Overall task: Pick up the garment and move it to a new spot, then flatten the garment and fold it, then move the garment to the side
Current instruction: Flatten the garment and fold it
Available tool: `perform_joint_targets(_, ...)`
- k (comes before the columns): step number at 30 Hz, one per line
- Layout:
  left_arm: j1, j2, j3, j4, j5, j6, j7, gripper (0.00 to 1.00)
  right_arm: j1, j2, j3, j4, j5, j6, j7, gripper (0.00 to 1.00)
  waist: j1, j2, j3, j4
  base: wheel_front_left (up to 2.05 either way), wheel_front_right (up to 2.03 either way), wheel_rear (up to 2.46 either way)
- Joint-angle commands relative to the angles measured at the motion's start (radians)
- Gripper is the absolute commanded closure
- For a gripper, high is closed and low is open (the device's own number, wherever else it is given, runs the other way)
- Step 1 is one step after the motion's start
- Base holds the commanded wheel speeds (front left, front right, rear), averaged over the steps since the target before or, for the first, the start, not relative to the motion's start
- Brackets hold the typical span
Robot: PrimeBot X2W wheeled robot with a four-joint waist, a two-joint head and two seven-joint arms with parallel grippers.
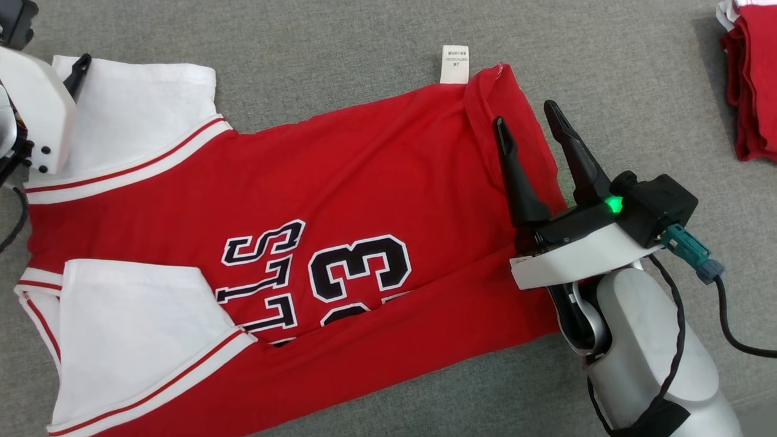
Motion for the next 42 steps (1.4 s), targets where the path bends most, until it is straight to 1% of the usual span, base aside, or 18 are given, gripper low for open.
perform_joint_targets(1,-0.038,0.015,-0.031,0.02,-0.03,0.0,0.01,0.0,-0.015,0.001,0.0,0.008,0.005,0.0,-0.012,0.0,0.0,0.0,0.01,-0.007,0.0,0.0,0.0)
perform_joint_targets(4,-0.062,0.015,-0.08,0.045,-0.069,0.0,0.024,0.0,-0.011,0.004,-0.001,0.017,0.007,0.0,-0.019,0.0,0.0,0.0,0.012,-0.009,0.0,0.0,0.0)
perform_joint_targets(8,-0.068,0.013,-0.139,0.062,-0.135,0.0,0.075,0.0,-0.011,0.006,-0.002,0.029,0.008,0.0,-0.022,0.0,0.0,0.0,0.008,-0.011,0.0,0.0,0.0)
perform_joint_targets(14,-0.075,0.014,-0.191,0.055,-0.226,-0.001,0.126,0.0,-0.018,0.007,-0.01,0.04,0.004,0.0,-0.024,0.0,0.0,0.0,0.005,-0.012,0.0,0.0,0.0)
perform_joint_targets(15,-0.073,0.014,-0.2,0.053,-0.25,-0.001,0.148,0.14,-0.018,0.007,-0.011,0.042,0.003,0.0,-0.025,0.0,0.0,0.0,0.004,-0.012,0.0,0.0,0.0)
perform_joint_targets(16,-0.07,0.014,-0.211,0.046,-0.272,-0.001,0.168,0.67,-0.018,0.008,-0.012,0.044,0.003,0.0,-0.025,0.0,0.0,0.0,0.003,-0.011,0.0,0.0,0.0)
perform_joint_targets(17,-0.068,0.012,-0.219,0.038,-0.297,-0.001,0.183,1.0,-0.019,0.008,-0.013,0.045,0.002,0.0,-0.025,0.0,0.0,0.0,0.002,-0.01,0.0,0.0,0.0)
perform_joint_targets(19,-0.066,0.01,-0.23,-0.003,-0.343,-0.001,0.184,1.0,-0.024,0.008,-0.021,0.047,-0.003,0.0,-0.026,0.0,0.0,0.0,0.0,-0.004,0.0,0.0,0.0)
perform_joint_targets(21,-0.086,0.02,-0.228,-0.039,-0.366,0.0,0.12,1.0,-0.032,0.007,-0.032,0.053,-0.015,0.0,-0.026,0.0,0.0,0.0,-0.003,0.007,0.0,0.0,0.0)
perform_joint_targets(24,-0.101,0.022,-0.25,-0.055,-0.355,0.0,0.028,1.0,-0.046,0.002,-0.05,0.075,-0.044,0.0,-0.008,0.0,0.0,0.0,-0.016,0.033,0.0,0.0,0.0)
perform_joint_targets(28,-0.091,-0.009,-0.272,-0.066,-0.371,0.0,-0.074,1.0,-0.092,-0.034,-0.069,0.114,-0.097,0.0,0.065,0.0,0.0,0.0,-0.044,0.083,0.0,0.0,0.0)
perform_joint_targets(32,-0.074,-0.035,-0.295,-0.058,-0.362,0.0,-0.166,1.0,-0.149,-0.073,-0.062,0.175,-0.151,0.0,0.169,0.0,0.0,0.0,-0.076,0.136,0.0,0.0,0.0)
perform_joint_targets(34,-0.061,-0.057,-0.304,-0.053,-0.365,0.0,-0.202,1.0,-0.178,-0.085,-0.054,0.218,-0.167,0.0,0.228,0.0,0.0,0.0,-0.09,0.158,0.0,0.0,0.0)
perform_joint_targets(36,-0.047,-0.077,-0.309,-0.057,-0.387,0.0,-0.223,1.0,-0.207,-0.09,-0.049,0.261,-0.169,0.0,0.274,0.0,0.0,0.0,-0.103,0.176,0.0,0.0,0.0)
perform_joint_targets(39,-0.043,-0.089,-0.325,-0.06,-0.405,0.0,-0.241,1.0,-0.244,-0.118,-0.012,0.329,-0.191,0.0,0.337,0.0,0.0,0.0,-0.117,0.196,0.0,0.0,0.0)
perform_joint_targets(42,-0.038,-0.106,-0.335,-0.059,-0.426,0.0,-0.256,1.0,-0.271,-0.134,-0.003,0.395,-0.2,0.0,0.385,0.0,0.0,0.0,-0.125,0.206,0.0,0.0,0.0)
